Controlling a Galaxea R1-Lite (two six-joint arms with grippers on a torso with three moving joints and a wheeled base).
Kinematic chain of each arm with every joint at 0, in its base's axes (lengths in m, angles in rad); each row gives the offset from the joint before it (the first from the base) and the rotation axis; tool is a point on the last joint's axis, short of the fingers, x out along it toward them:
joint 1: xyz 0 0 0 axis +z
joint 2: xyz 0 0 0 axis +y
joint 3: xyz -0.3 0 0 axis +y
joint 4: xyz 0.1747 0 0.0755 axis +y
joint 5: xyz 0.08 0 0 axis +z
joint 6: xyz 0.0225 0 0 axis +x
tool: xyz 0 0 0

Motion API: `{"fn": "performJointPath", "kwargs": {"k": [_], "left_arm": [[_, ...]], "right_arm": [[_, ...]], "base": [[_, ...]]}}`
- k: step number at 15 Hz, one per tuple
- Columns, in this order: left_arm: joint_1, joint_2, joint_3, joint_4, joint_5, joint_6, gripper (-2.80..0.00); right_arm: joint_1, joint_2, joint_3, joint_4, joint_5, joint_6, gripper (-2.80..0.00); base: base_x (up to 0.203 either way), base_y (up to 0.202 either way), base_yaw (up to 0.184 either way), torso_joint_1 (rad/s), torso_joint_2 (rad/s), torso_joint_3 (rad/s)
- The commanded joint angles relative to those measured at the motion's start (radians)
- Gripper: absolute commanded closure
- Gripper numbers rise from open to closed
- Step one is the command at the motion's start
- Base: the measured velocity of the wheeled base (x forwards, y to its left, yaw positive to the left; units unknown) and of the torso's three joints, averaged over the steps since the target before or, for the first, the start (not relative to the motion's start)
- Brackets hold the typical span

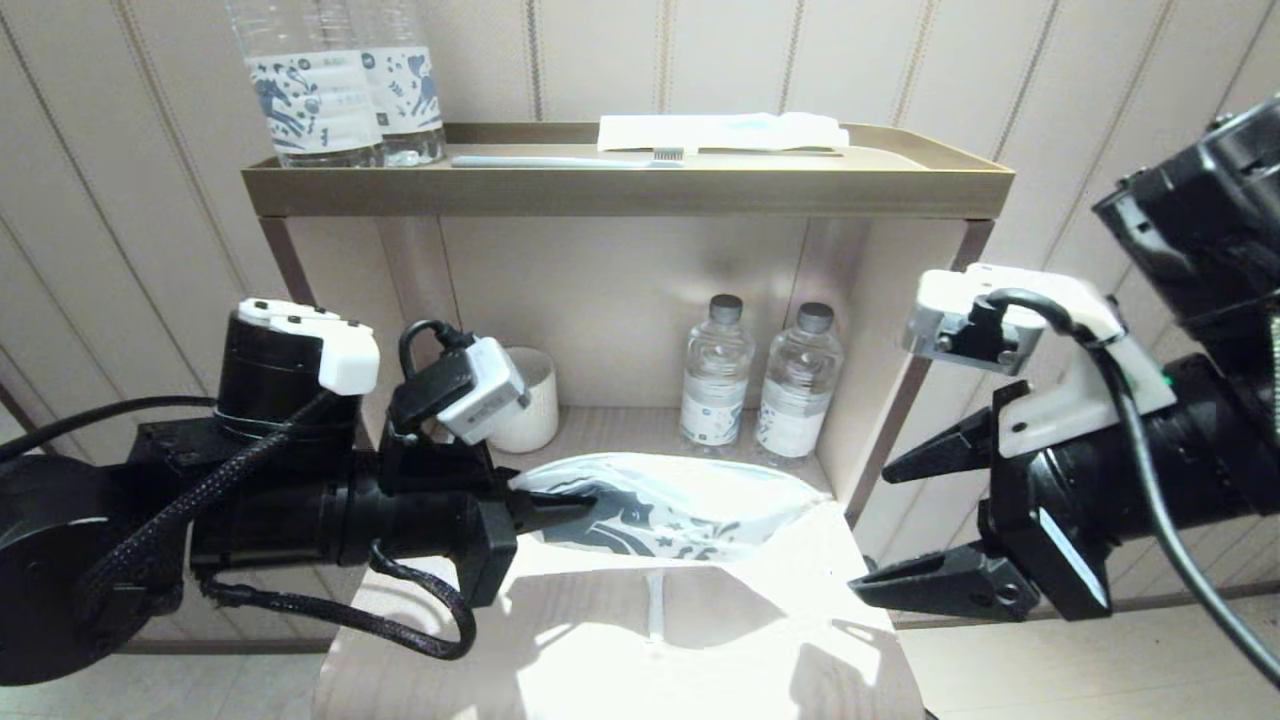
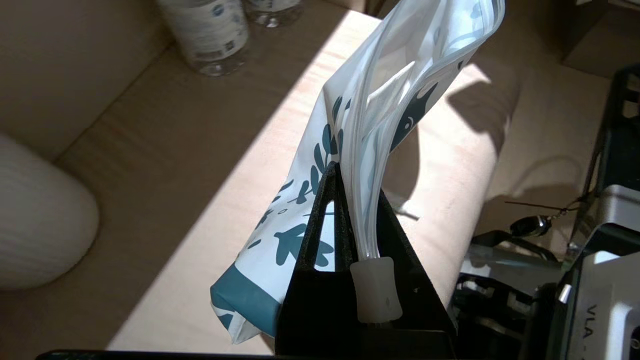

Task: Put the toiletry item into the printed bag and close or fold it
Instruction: Pick up the toothpaste

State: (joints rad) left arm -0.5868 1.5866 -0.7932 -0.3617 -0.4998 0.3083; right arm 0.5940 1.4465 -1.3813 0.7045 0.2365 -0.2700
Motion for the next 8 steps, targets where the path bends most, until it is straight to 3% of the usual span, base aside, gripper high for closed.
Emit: {"fn": "performJointPath", "kwargs": {"k": [1,5,8], "left_arm": [[0.062,-0.034,0.008,0.009,-0.002,-0.001,0.00],[0.073,-0.141,0.004,0.177,0.054,0.006,0.00],[0.073,-0.185,0.010,0.208,0.132,-0.002,0.00]], "right_arm": [[-0.015,-0.049,0.087,-0.110,-0.001,0.070,-2.80],[-0.015,-0.060,0.107,-0.125,0.000,0.228,-2.80],[0.002,-0.057,0.123,-0.139,-0.005,0.295,-2.80]], "base": [[0.000,0.000,0.000,0.000,0.00,0.000],[0.000,0.000,0.000,0.000,0.00,0.000],[0.000,0.000,0.000,0.000,0.00,0.000]]}}
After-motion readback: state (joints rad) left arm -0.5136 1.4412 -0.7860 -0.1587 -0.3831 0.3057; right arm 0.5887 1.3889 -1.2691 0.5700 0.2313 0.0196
